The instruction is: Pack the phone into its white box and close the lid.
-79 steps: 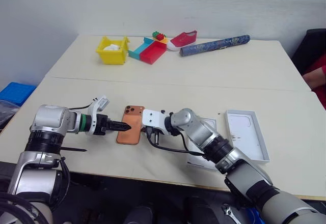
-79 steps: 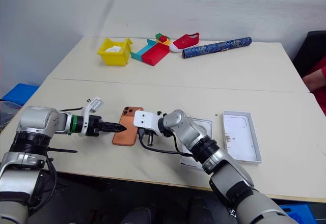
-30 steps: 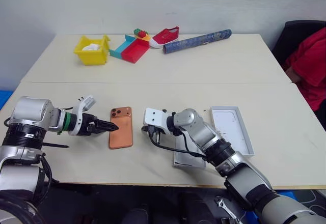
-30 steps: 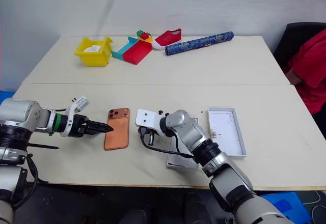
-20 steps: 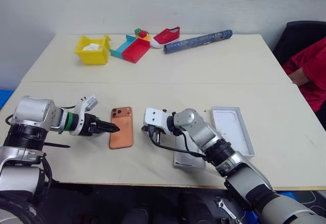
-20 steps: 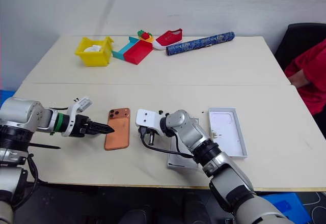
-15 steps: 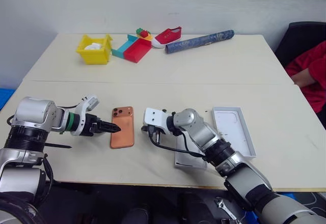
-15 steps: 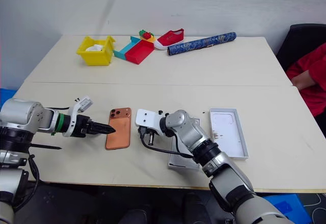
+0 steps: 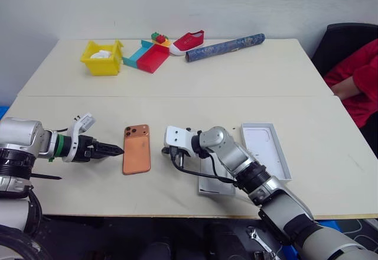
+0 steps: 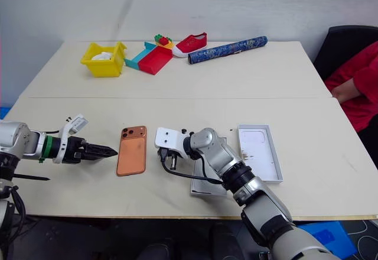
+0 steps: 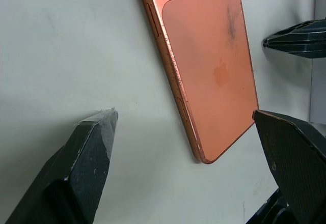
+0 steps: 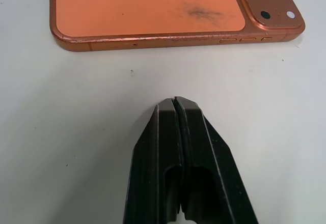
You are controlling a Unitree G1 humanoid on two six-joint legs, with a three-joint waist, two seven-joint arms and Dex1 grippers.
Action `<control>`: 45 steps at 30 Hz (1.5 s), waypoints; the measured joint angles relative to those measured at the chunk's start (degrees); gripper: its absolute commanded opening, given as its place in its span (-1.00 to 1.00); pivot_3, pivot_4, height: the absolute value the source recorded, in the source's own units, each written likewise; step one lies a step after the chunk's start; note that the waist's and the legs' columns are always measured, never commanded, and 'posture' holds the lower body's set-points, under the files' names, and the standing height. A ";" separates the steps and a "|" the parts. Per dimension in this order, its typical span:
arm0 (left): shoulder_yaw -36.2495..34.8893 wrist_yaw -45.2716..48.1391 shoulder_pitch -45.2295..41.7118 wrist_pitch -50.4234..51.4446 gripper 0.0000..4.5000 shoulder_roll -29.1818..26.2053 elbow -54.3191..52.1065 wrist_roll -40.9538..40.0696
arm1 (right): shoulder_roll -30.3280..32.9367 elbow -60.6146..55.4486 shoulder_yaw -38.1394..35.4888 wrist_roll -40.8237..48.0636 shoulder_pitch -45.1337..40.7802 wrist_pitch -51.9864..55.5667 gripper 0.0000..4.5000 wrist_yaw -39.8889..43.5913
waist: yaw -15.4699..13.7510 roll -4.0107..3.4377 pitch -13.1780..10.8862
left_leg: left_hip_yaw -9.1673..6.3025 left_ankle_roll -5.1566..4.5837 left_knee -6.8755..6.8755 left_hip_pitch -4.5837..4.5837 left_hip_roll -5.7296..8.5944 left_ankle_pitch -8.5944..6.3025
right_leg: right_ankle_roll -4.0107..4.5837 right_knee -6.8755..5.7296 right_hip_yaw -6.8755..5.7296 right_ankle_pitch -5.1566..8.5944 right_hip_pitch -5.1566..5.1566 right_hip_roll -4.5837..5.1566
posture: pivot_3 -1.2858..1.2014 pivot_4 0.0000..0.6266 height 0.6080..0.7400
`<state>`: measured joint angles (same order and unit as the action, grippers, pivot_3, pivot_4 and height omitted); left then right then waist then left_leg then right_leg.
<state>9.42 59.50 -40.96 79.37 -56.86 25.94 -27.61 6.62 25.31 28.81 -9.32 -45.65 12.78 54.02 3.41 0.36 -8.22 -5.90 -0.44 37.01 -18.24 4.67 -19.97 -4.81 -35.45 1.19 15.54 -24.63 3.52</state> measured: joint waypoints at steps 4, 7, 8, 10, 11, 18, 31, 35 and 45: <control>-1.92 -2.81 0.25 1.89 1.00 3.27 -1.81 0.45 | 0.10 0.79 -0.20 -0.04 -0.43 -0.13 -1.00 0.14 | -0.57 -0.11 0.01 | 0.00 -0.05 0.03 0.06 0.05 -0.03 | 0.00 0.02 0.00 0.00 0.10 0.04 | 0.03 -0.52 1.00; -3.85 -5.52 0.65 2.59 1.00 6.34 -3.95 0.85 | 0.10 1.01 -0.14 -0.30 -0.47 -0.09 -1.00 0.16 | -1.78 -0.26 0.09 | 0.00 -0.09 0.07 0.09 0.09 -0.03 | -0.01 0.07 0.00 0.00 0.18 0.10 | 0.03 -0.52 1.00; -4.41 -6.22 0.90 2.67 1.00 7.03 -4.63 0.85 | 0.05 1.04 -0.07 -0.37 -0.48 -0.08 -1.00 0.19 | -2.05 -0.33 0.11 | -0.04 -0.12 0.08 0.10 0.13 -0.02 | -0.02 0.09 0.01 0.00 0.22 0.12 | 0.03 -0.52 1.00; -5.97 -8.07 1.06 3.50 1.00 9.49 -5.97 0.89 | 0.00 1.16 0.03 -0.44 -0.48 0.01 -1.00 0.37 | -2.78 -0.49 0.20 | -0.12 -0.18 0.09 0.11 0.24 0.00 | -0.07 0.17 0.18 -0.02 0.29 0.13 | 0.03 -0.52 1.00; -6.81 -9.08 1.19 4.02 1.00 11.04 -6.96 0.89 | -0.05 1.22 0.06 -0.44 -0.48 0.11 -1.00 0.49 | -3.22 -0.56 0.23 | -0.12 -0.22 0.08 0.12 0.30 0.01 | -0.09 0.20 0.32 -0.03 0.30 0.13 | 0.03 -0.52 1.00; -11.22 -11.48 2.37 6.55 1.00 16.51 -9.75 0.23 | -0.48 1.31 -0.15 -0.38 -0.50 1.22 -1.00 1.14 | -3.72 -0.70 0.30 | -0.50 -0.35 0.06 0.16 0.59 0.08 | -0.25 0.48 0.68 -0.07 0.56 0.13 | 0.03 -0.52 1.00; -15.50 -7.49 5.45 11.23 1.00 19.76 -7.32 -9.22 | -0.41 -0.27 -0.36 0.31 -0.46 2.31 -1.00 1.79 | -3.22 -0.34 0.16 | -0.81 -0.20 0.03 -0.27 0.51 0.03 | -0.28 0.48 0.58 -0.06 0.16 0.04 | 0.03 -0.52 1.00; -15.31 -7.46 5.22 11.16 0.82 19.46 -6.63 -9.41 | -0.30 -0.54 -0.36 0.30 -0.26 2.39 -1.00 1.61 | -3.18 -0.31 0.14 | -0.81 -0.20 0.01 -0.28 0.51 0.02 | -0.28 0.51 0.58 -0.06 0.17 0.03 | 0.03 -0.52 1.00; -13.88 -6.84 5.61 11.11 -0.57 15.53 -3.26 -9.71 | 1.07 -4.86 -0.74 1.78 1.77 2.35 -1.00 2.04 | -1.64 0.23 -0.09 | -0.78 -0.12 0.11 -1.14 0.43 0.04 | -0.29 0.17 0.55 -0.08 -0.75 -0.02 | 0.03 -0.52 1.00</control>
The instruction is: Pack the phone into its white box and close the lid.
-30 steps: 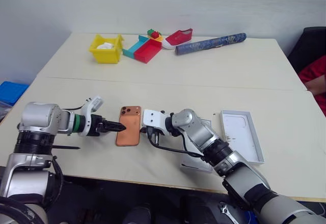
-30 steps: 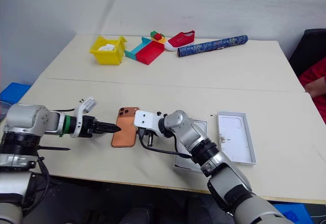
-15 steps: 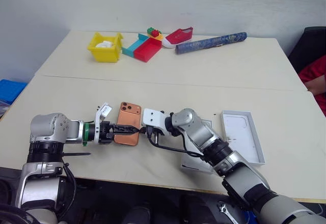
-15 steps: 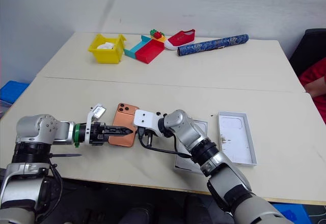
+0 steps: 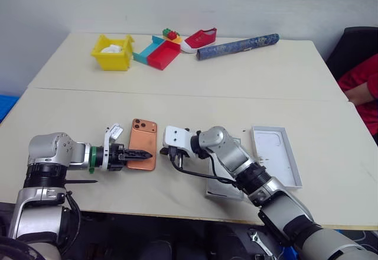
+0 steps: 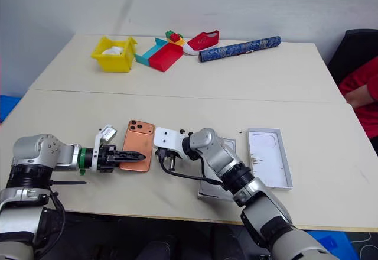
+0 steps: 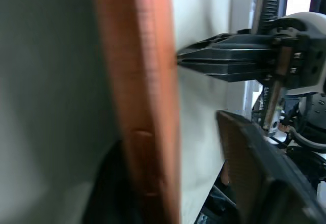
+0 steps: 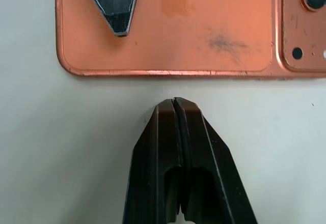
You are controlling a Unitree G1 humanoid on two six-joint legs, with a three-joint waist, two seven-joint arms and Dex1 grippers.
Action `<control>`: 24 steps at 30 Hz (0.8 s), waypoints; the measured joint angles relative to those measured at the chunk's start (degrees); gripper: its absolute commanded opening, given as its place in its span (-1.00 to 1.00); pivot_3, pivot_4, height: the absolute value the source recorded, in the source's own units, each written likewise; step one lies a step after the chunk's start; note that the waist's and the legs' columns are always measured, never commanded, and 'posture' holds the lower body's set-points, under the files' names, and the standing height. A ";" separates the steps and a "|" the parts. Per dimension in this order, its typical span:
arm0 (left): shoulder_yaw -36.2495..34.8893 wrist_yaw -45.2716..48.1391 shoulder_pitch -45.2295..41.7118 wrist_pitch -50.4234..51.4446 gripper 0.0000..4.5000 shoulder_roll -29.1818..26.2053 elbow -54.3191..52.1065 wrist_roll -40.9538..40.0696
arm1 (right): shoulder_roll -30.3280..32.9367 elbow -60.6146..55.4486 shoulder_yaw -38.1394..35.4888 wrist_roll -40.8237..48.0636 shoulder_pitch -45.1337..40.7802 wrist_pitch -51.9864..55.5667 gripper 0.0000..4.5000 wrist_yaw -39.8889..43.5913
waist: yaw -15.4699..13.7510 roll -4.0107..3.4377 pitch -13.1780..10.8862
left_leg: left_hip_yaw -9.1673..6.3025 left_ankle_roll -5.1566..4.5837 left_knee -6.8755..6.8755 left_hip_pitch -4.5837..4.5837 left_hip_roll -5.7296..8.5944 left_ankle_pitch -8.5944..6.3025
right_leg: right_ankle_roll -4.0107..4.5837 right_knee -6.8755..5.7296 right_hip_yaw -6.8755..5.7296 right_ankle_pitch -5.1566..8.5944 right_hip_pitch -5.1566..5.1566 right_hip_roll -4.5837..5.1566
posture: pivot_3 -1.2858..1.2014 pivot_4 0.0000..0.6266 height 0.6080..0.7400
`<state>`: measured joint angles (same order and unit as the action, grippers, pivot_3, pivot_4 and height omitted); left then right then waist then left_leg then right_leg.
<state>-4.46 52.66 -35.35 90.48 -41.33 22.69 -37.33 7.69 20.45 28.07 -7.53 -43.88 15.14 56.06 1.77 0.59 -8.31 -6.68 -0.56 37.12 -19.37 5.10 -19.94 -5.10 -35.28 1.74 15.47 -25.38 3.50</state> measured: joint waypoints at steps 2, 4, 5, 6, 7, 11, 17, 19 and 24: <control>0.00 0.35 0.21 0.12 -0.86 -0.07 0.00 -0.50 | 0.90 -1.51 -0.47 1.22 0.81 0.17 -1.00 0.92 | 0.00 0.11 -0.06 | -0.01 0.01 0.04 -0.14 -0.02 0.01 | 0.00 -0.12 -0.03 0.00 -0.16 -0.01 | 0.03 -0.52 1.00; -0.09 0.94 0.22 0.22 -0.95 -0.46 -0.30 -1.29 | 1.92 -4.04 -1.65 2.88 1.53 0.33 -1.00 2.04 | -0.04 0.10 -0.07 | -0.03 0.00 0.03 -0.16 -0.03 0.01 | 0.00 -0.11 -0.06 0.00 -0.17 -0.01 | 0.03 -0.52 1.00; -0.09 0.94 0.28 0.23 -0.95 -0.51 -0.31 -1.33 | 2.70 -5.86 -2.09 3.88 1.94 0.30 -1.00 2.68 | -0.05 0.12 -0.09 | -0.03 -0.01 0.03 -0.20 -0.02 0.01 | 0.00 -0.03 -0.06 0.00 -0.17 -0.01 | 0.03 -0.52 1.00; -0.09 0.95 0.37 0.24 -0.95 -0.51 -0.31 -1.46 | 3.29 -7.65 -2.48 4.88 2.26 0.30 -1.00 3.31 | -0.04 0.16 -0.11 | -0.03 -0.02 0.03 -0.21 -0.02 0.00 | 0.00 0.00 -0.06 0.00 -0.17 0.00 | 0.03 -0.52 1.00; -0.12 1.00 0.40 0.26 -0.95 -0.51 -0.63 -1.61 | 4.01 -9.60 -3.28 5.98 2.67 0.77 -1.00 3.92 | -0.08 0.21 -0.15 | -0.03 -0.03 0.03 -0.24 -0.02 0.00 | 0.00 0.04 -0.07 0.00 -0.16 0.00 | 0.03 -0.52 1.00; -0.20 1.28 1.28 0.97 -0.95 0.05 -6.42 -5.10 | 8.66 -21.14 -7.05 11.39 4.31 7.84 -0.74 5.63 | -0.33 0.24 -0.25 | -0.12 -0.09 0.12 -0.55 -0.03 0.00 | -0.03 0.30 -0.10 -0.02 -0.23 0.02 | 0.03 -0.52 1.00; 0.85 -0.82 1.54 1.93 -0.95 2.51 -13.50 -14.96 | 18.44 -40.48 -16.30 20.01 10.87 20.63 0.15 5.02 | -1.29 0.24 -0.26 | -0.43 -0.16 0.24 -0.84 0.03 -0.03 | -0.05 0.52 -0.14 -0.03 -0.28 0.02 | 0.03 -0.52 1.00; 2.15 -2.59 1.61 2.01 -0.95 3.96 -15.00 -19.18 | 23.22 -47.78 -22.15 23.49 16.65 24.77 0.45 4.64 | -2.16 0.29 -0.35 | -0.54 -0.19 0.26 -0.91 0.04 -0.05 | -0.05 0.60 -0.13 -0.03 -0.26 0.03 | 0.03 -0.52 1.00; 4.65 -9.94 0.48 2.04 -0.95 8.78 -16.35 -28.69 | 32.78 -62.95 -41.29 31.82 32.11 32.45 1.00 3.60 | -3.40 0.36 -0.44 | -0.47 -0.26 0.30 -0.93 0.04 -0.04 | -0.23 0.96 -0.05 -0.13 -0.10 0.02 | 0.03 -0.52 1.00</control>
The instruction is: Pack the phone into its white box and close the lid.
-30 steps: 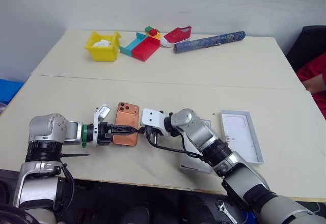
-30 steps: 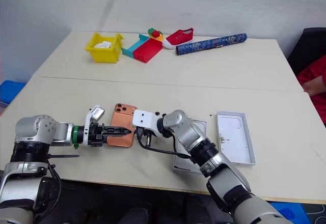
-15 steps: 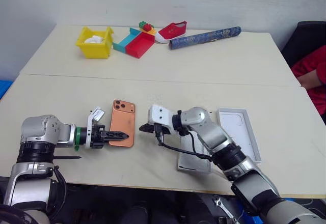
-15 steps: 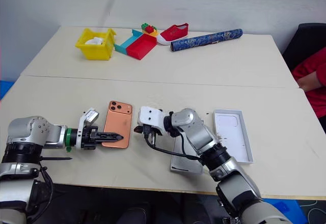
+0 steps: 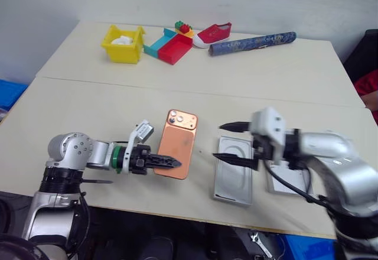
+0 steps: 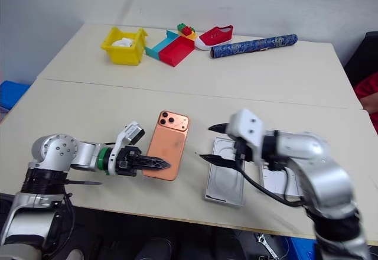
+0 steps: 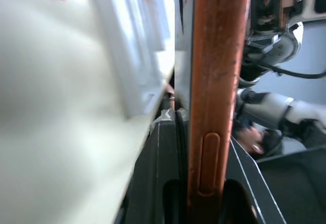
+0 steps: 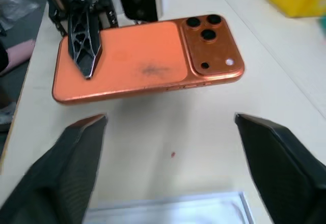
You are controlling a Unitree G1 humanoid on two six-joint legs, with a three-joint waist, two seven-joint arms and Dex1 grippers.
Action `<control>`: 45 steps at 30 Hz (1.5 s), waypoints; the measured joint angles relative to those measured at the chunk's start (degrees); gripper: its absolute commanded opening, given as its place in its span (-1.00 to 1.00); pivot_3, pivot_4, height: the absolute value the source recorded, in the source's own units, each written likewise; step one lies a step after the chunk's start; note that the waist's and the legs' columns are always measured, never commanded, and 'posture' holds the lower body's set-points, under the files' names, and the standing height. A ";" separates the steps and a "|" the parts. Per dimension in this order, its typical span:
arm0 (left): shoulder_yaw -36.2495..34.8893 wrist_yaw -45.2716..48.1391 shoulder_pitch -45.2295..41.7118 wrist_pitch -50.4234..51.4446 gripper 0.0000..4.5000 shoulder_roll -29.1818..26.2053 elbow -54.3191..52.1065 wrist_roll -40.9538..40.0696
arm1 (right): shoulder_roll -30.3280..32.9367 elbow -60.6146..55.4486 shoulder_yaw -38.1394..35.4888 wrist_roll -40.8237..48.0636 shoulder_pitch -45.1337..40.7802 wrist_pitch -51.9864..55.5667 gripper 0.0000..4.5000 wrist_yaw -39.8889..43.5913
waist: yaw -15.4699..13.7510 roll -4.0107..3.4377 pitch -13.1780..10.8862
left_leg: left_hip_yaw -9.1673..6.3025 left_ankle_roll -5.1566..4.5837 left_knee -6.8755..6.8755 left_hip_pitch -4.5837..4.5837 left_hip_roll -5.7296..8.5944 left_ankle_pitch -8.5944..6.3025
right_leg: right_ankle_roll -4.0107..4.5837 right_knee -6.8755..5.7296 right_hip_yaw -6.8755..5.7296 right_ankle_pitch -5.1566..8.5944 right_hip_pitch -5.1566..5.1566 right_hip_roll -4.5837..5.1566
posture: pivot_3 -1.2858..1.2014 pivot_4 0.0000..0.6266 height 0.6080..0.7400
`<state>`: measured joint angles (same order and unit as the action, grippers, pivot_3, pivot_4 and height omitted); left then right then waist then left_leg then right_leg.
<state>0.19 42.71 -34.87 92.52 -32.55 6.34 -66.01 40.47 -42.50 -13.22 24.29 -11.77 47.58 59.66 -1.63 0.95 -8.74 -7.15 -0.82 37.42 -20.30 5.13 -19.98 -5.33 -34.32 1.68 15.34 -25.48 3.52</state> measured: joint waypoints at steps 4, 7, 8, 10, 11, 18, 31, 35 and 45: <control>1.28 -6.78 -0.51 0.00 -0.95 4.08 0.89 -4.80 | 2.11 -6.11 -13.11 5.16 9.17 3.99 1.00 -0.89 | 0.01 0.14 -0.10 | 0.17 0.00 0.01 0.01 0.00 0.13 | -0.26 0.29 0.14 -0.15 0.05 0.00 | 0.03 -0.52 1.00; 2.16 -12.48 -0.72 0.03 -0.95 8.27 1.49 -6.17 | 2.16 -9.62 -22.24 8.60 16.64 6.37 1.00 -1.48 | -0.06 0.21 -0.16 | 0.22 0.01 0.02 0.05 0.03 0.22 | -0.38 0.25 0.21 -0.22 0.08 0.01 | 0.03 -0.52 1.00; 2.26 -15.75 -0.95 0.02 -0.95 11.08 2.55 -6.04 | 2.14 -11.15 -25.79 9.60 20.18 6.64 1.00 -1.80 | -0.33 0.22 -0.17 | 0.23 0.01 0.05 0.06 0.06 0.24 | -0.42 0.24 0.23 -0.26 0.11 0.02 | 0.03 -0.52 1.00; 2.45 -19.32 -1.14 0.00 -0.95 13.83 4.25 -5.47 | 2.09 -12.58 -28.28 10.58 23.16 6.56 1.00 -2.45 | -0.38 0.25 -0.20 | 0.28 0.03 0.11 0.08 0.06 0.26 | -0.45 0.20 0.27 -0.31 0.12 0.02 | 0.03 -0.52 1.00; 2.60 -21.42 -1.42 0.04 -0.95 15.48 5.38 -4.79 | 1.99 -13.43 -29.43 10.97 24.96 6.31 1.00 -3.12 | -0.51 0.26 -0.20 | 0.29 0.03 0.16 0.09 0.07 0.27 | -0.47 0.20 0.27 -0.33 0.13 0.02 | 0.03 -0.52 1.00; 2.66 -28.95 -3.02 -0.03 -0.95 22.92 8.35 -1.04 | 0.20 -15.79 -30.68 12.12 29.52 3.85 1.00 -9.58 | -1.48 0.35 -0.26 | 0.37 0.06 0.37 0.07 0.09 0.28 | -0.50 0.09 0.33 -0.39 0.13 0.02 | 0.03 -0.52 1.00; 3.67 -32.74 -9.97 -0.07 -0.95 30.36 17.32 3.23 | 0.09 -15.92 -27.68 14.95 37.49 -4.13 1.00 -18.21 | -2.85 0.43 -0.32 | 0.42 0.06 0.45 0.05 0.11 0.27 | -0.52 0.09 0.33 -0.40 0.13 0.02 | 0.03 -0.52 1.00; 3.60 -32.84 -11.09 -0.07 -0.95 31.98 19.51 5.24 | 0.95 -15.93 -27.38 15.63 39.46 -6.33 1.00 -20.07 | -2.90 0.44 -0.33 | 0.42 0.06 0.46 0.05 0.11 0.27 | -0.53 0.09 0.33 -0.40 0.13 0.01 | 0.03 -0.52 1.00; 5.14 -29.72 -11.67 -0.18 0.32 32.07 19.85 4.33 | 2.02 -15.92 -27.34 16.67 42.05 -7.82 1.00 -22.92 | -2.84 0.45 -0.33 | 0.44 0.07 0.56 0.07 0.10 0.27 | -0.53 -0.01 0.34 -0.40 0.16 0.01 | 0.03 -0.52 1.00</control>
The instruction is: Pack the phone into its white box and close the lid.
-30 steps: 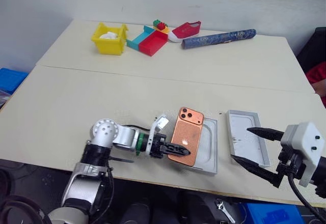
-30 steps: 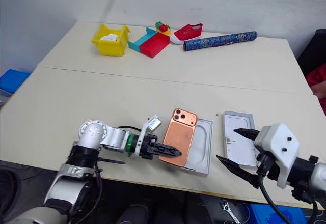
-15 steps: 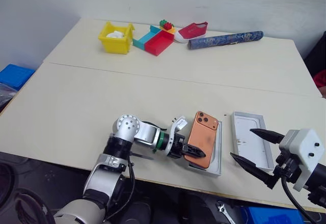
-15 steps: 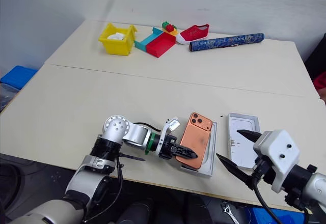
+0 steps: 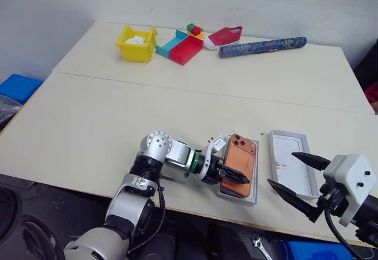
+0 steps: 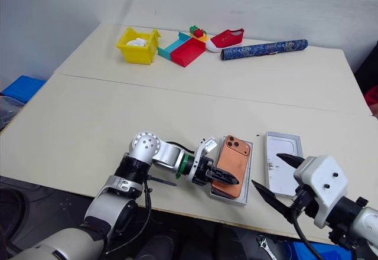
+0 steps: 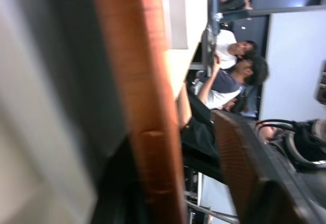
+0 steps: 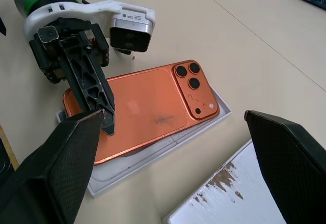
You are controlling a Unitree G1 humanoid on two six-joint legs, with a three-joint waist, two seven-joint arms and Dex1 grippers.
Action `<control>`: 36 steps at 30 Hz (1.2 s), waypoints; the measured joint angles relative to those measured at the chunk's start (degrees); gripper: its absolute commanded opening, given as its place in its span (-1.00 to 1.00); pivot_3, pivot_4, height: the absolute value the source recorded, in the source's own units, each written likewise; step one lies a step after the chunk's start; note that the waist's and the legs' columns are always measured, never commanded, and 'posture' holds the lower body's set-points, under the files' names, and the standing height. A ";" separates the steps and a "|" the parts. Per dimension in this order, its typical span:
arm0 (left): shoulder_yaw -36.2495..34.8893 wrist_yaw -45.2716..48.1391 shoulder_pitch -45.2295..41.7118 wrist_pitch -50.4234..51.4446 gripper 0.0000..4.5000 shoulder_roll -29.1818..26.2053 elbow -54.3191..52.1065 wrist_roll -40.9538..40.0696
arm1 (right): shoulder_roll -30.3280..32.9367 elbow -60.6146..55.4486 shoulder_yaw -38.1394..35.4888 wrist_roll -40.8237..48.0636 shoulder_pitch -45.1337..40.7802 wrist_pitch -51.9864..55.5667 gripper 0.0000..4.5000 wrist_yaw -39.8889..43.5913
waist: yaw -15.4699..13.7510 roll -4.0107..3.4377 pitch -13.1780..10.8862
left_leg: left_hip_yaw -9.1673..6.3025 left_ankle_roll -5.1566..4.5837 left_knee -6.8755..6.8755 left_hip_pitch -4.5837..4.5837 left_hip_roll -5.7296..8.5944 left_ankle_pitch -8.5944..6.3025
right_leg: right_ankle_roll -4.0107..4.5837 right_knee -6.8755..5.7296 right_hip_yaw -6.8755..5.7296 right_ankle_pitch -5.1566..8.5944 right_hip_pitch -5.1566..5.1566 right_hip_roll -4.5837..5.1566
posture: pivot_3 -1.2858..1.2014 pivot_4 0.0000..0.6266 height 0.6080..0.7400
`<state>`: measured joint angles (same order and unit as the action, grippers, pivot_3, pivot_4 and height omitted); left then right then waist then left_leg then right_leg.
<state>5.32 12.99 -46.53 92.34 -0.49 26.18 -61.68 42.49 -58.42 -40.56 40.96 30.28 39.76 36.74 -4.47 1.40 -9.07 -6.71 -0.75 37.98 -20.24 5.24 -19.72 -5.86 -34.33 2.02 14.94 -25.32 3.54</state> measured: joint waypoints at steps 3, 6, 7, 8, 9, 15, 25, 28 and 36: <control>2.21 2.60 -0.51 -0.12 0.72 -1.30 -1.52 -0.56 | 0.00 0.00 0.33 0.01 -0.09 0.00 1.00 -0.41 | 0.07 0.00 0.00 | 0.01 0.01 0.01 0.02 -0.01 0.00 | 0.00 -0.04 0.01 0.00 0.00 -0.01 | 0.03 -0.52 1.00; 5.84 6.43 -1.62 -0.04 0.96 -4.10 -4.65 -1.17 | 0.00 0.00 1.55 -0.07 -0.38 0.03 1.00 -0.77 | 0.26 0.00 0.00 | 0.02 0.02 0.01 0.02 -0.02 0.00 | 0.00 -0.07 0.02 0.00 -0.01 -0.02 | 0.03 -0.52 1.00; 6.97 7.34 -2.14 -0.01 0.96 -5.01 -5.57 -1.14 | 0.00 0.00 1.94 -0.08 -0.53 0.04 1.00 -0.82 | 0.31 0.00 0.00 | 0.02 0.02 0.02 0.02 -0.01 0.00 | 0.00 -0.09 0.02 0.00 -0.01 -0.01 | 0.03 -0.52 1.00; 7.98 8.22 -2.49 0.06 0.96 -5.85 -6.23 -1.04 | 0.00 0.00 2.04 -0.10 -0.68 0.04 1.00 -0.87 | 0.34 -0.01 0.00 | 0.04 0.02 0.02 0.03 -0.01 0.00 | 0.00 -0.09 0.04 0.00 -0.01 -0.02 | 0.03 -0.52 1.00; 8.79 9.17 -2.53 0.04 0.96 -6.62 -6.97 -0.81 | 0.00 0.02 2.06 -0.14 -0.71 0.04 1.00 -0.93 | 0.39 -0.01 0.00 | 0.03 0.02 0.02 0.03 -0.01 0.00 | 0.00 -0.09 0.04 0.00 -0.01 -0.02 | 0.03 -0.52 1.00; 11.21 15.27 -3.18 0.05 0.96 -9.23 -10.19 3.00 | -0.01 0.18 3.17 -0.58 -1.67 -0.01 1.00 -1.15 | 0.36 -0.01 0.00 | 0.03 0.01 0.04 0.03 0.00 0.01 | 0.01 -0.09 0.03 0.00 -0.01 -0.02 | 0.03 -0.52 1.00; 11.57 19.76 -5.03 -4.83 0.96 -4.50 -7.20 11.77 | -0.44 0.27 5.77 -1.97 -2.20 -1.00 1.00 -2.16 | 0.05 0.00 -0.01 | 0.03 -0.02 0.06 -0.01 0.00 0.00 | 0.00 -0.06 0.03 0.00 -0.02 -0.02 | 0.03 -0.52 1.00; 12.62 21.85 -5.97 -4.85 0.96 -5.35 -7.74 12.79 | -0.51 0.28 5.91 -1.98 -2.20 -1.01 1.00 -2.39 | 0.21 0.00 -0.01 | 0.06 -0.02 0.10 0.00 -0.01 0.00 | 0.00 -0.11 0.05 0.00 -0.02 -0.02 | 0.03 -0.52 1.00; 23.11 33.11 -6.79 -9.56 0.96 -13.81 -18.24 15.62 | -0.73 0.34 6.54 -2.06 -2.57 -1.12 1.00 -2.75 | 0.53 -0.02 -0.01 | 0.06 -0.02 0.11 0.00 0.00 0.01 | 0.01 -0.13 0.08 0.00 -0.01 0.00 | 0.03 -0.52 1.00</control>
<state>28.43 46.10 -53.33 82.78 -14.30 7.94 -46.06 41.76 -58.09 -34.01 38.90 27.71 38.64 33.99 -3.94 1.38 -9.08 -6.65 -0.78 38.09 -20.23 5.24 -19.71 -5.85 -34.46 2.10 14.94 -25.33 3.53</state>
